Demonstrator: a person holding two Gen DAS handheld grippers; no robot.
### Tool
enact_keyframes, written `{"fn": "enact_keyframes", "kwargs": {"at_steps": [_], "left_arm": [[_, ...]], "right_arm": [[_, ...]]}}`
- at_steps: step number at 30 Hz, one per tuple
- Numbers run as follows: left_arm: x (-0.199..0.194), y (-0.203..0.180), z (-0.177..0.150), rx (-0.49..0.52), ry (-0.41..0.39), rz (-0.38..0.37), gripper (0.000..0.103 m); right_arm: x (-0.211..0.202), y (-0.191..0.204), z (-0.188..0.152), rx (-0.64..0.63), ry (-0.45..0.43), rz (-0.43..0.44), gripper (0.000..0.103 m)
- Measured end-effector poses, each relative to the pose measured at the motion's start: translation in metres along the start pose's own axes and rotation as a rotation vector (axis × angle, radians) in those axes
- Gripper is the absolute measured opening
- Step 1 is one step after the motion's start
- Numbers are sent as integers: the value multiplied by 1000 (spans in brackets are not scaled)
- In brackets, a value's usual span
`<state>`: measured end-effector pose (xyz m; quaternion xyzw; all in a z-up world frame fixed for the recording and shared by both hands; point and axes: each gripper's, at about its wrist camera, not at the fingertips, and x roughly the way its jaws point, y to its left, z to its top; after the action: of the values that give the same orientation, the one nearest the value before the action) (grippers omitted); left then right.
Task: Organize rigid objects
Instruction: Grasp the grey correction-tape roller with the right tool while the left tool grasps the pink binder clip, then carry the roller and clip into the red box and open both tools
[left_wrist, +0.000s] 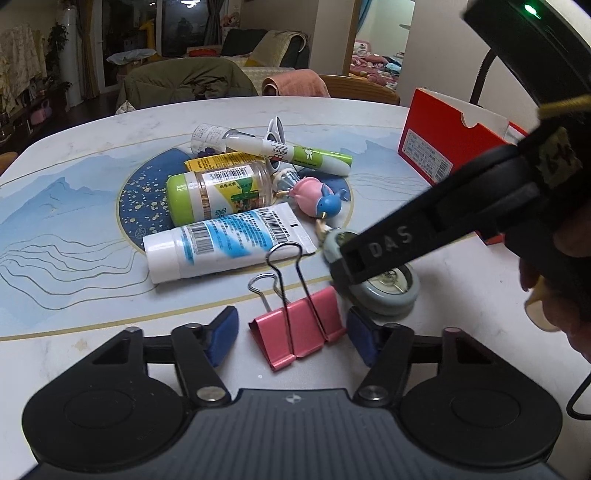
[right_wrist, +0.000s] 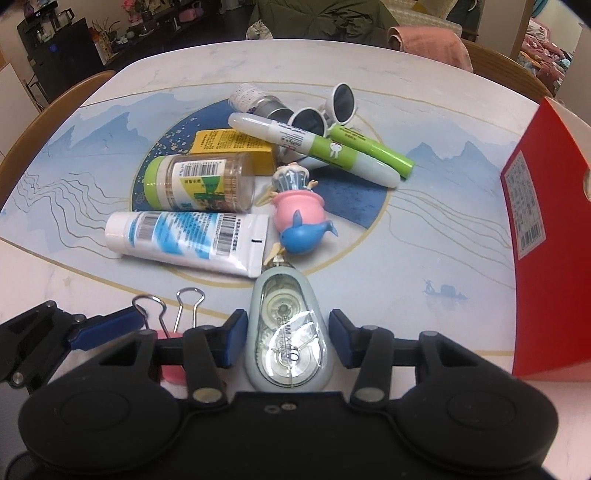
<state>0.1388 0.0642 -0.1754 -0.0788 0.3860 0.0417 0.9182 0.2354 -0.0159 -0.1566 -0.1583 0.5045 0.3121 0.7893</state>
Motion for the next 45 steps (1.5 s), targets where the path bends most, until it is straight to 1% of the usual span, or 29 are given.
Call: {"fn": "enact_keyframes", "kwargs": {"at_steps": [4, 5, 6, 7, 8, 15, 22, 27, 28, 29, 30, 33, 38, 42, 44, 45], "left_arm": [[0, 0, 1, -16, 0, 4, 56], [-1, 0, 1, -24, -2, 2, 54], [-2, 2, 1, -34, -5, -4, 44], [-2, 3, 2, -44, -3, -20, 44], [-2, 2, 2, -42, 1, -20, 44], [-5, -2, 4, -51, 2, -13, 42], [-11, -11, 2, -54, 13, -13, 42], [-21, -18, 5, -55, -8, -12, 41], [-23, -19, 6, -56, -8, -11, 27], [-24, -20, 7, -60, -6, -14, 27], [-24, -21, 8, -66, -2, -17, 27], [-23, -25, 7, -44, -5, 9, 27], [-23, -29, 9, -65, 5, 39, 28], [-23, -33, 5, -86, 12, 41, 28], [-21, -35, 3, -97, 21, 52, 32], [-20, -36, 2, -99, 28, 58, 42]], "right_arm": [[-6, -6, -7, 22, 8, 8, 47], [-8, -7, -9, 25, 7, 11, 47], [-11, -8, -12, 30, 4, 13, 47], [-14, -10, -14, 38, 1, 16, 47], [-17, -13, -15, 47, -1, 22, 47], [-41, -35, -28, 114, -25, 56, 47], [-76, -59, -40, 157, -70, 97, 47], [-100, -78, -47, 184, -103, 125, 47], [-105, -82, -48, 187, -109, 128, 47], [-109, -86, -49, 187, -115, 128, 47], [-112, -89, -50, 188, -119, 130, 47], [-123, -99, -52, 185, -132, 140, 47], [-134, -113, -54, 188, -155, 149, 47], [-135, -122, -57, 195, -153, 161, 48], [-135, -126, -59, 198, -151, 169, 48], [-136, -127, -59, 197, -150, 172, 48]]}}
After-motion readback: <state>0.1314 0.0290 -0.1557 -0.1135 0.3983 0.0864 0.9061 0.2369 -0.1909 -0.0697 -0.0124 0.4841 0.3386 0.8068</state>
